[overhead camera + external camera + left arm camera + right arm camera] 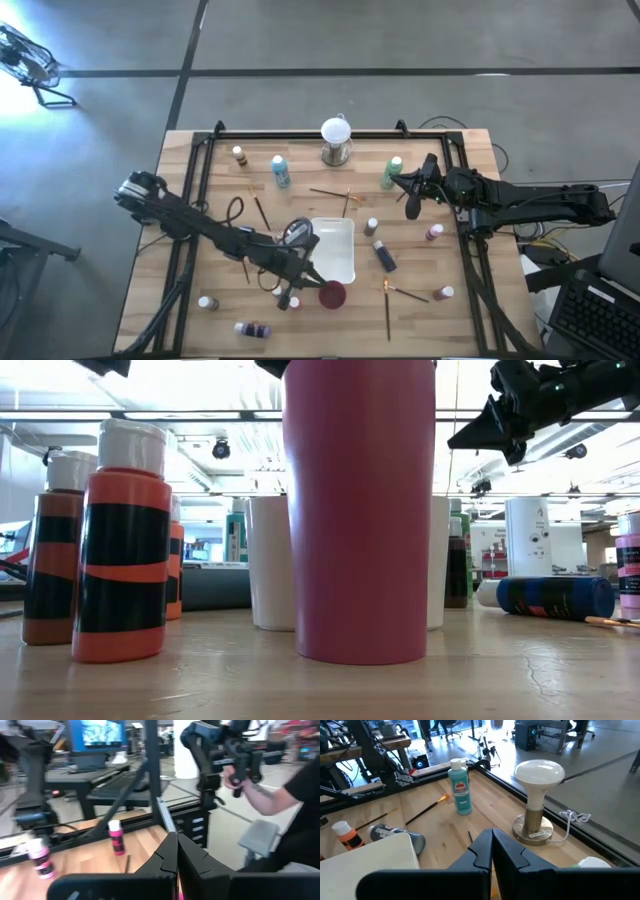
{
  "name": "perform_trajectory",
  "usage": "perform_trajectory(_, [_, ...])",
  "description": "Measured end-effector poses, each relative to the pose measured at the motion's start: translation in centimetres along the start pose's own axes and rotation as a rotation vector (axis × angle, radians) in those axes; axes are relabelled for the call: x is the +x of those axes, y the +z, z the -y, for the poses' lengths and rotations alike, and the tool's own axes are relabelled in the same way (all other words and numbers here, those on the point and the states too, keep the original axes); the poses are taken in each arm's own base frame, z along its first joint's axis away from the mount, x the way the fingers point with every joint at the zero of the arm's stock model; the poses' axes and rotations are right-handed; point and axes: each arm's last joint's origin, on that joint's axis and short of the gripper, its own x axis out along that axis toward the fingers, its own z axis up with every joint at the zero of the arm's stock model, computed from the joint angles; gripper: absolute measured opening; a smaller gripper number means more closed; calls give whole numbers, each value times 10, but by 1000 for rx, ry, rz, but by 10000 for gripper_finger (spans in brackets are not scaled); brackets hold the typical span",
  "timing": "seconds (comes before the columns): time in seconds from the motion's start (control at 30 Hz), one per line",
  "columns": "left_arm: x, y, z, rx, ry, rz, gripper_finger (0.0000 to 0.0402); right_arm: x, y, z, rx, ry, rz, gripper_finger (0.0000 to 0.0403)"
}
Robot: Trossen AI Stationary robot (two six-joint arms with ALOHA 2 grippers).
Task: Pick & Place Paint Supplies
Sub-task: Put the gold paint brush into the red cup
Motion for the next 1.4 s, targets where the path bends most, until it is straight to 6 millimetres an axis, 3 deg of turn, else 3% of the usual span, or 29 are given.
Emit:
perform_trajectory(0.2, [3, -25, 0, -17, -24, -21, 0, 0, -1, 0, -7, -1, -13, 8])
perform_trajectory(0.43, [-6, -46, 2, -9, -50, 62, 0, 0, -5, 1, -11, -9, -48, 8])
perform_trajectory(0.73, [-8, -65, -3, -15, -18, 16, 0, 0, -5, 1, -10, -9, -47, 8])
perform_trajectory(1.07, [-5, -72, -7, -46, -5, 4, 1, 0, -5, 1, -11, -9, -46, 8])
perform_trajectory(1.4, [-6, -78, -7, -95, -6, -47, 36, 0, -5, 1, -12, -10, -49, 8])
